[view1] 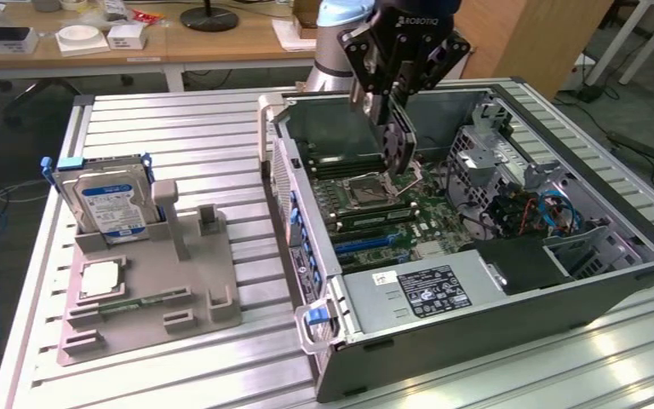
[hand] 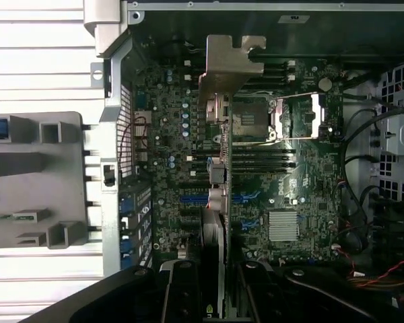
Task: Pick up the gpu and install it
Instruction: 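Pick up the gpu and move the gpu toward the slot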
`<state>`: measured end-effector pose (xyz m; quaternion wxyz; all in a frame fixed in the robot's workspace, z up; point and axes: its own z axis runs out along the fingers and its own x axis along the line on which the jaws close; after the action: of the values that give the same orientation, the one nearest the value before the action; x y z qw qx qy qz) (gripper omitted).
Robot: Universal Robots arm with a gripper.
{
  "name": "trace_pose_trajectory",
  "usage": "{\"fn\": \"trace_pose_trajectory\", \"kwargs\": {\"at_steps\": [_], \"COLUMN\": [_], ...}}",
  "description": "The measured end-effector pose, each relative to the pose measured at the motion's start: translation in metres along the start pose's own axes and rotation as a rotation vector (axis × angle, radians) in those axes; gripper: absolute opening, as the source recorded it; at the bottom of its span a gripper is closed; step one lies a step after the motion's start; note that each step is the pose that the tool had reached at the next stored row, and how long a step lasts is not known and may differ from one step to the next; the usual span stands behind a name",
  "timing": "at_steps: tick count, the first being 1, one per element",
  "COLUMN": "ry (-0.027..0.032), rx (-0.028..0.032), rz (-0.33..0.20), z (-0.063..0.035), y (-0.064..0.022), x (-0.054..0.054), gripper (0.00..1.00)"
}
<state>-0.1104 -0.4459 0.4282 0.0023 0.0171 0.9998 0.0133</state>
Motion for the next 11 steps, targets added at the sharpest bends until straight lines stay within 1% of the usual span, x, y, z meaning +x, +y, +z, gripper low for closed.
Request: {"fn": "trace_pose_trajectory", "kwargs": {"at_steps": [11], "ry": [0.0004], "rx": [0.0000], "rz": [0.000], "z": [0.0001], "y": [0.0003], "x": [-0.0090], "gripper": [0.26]}}
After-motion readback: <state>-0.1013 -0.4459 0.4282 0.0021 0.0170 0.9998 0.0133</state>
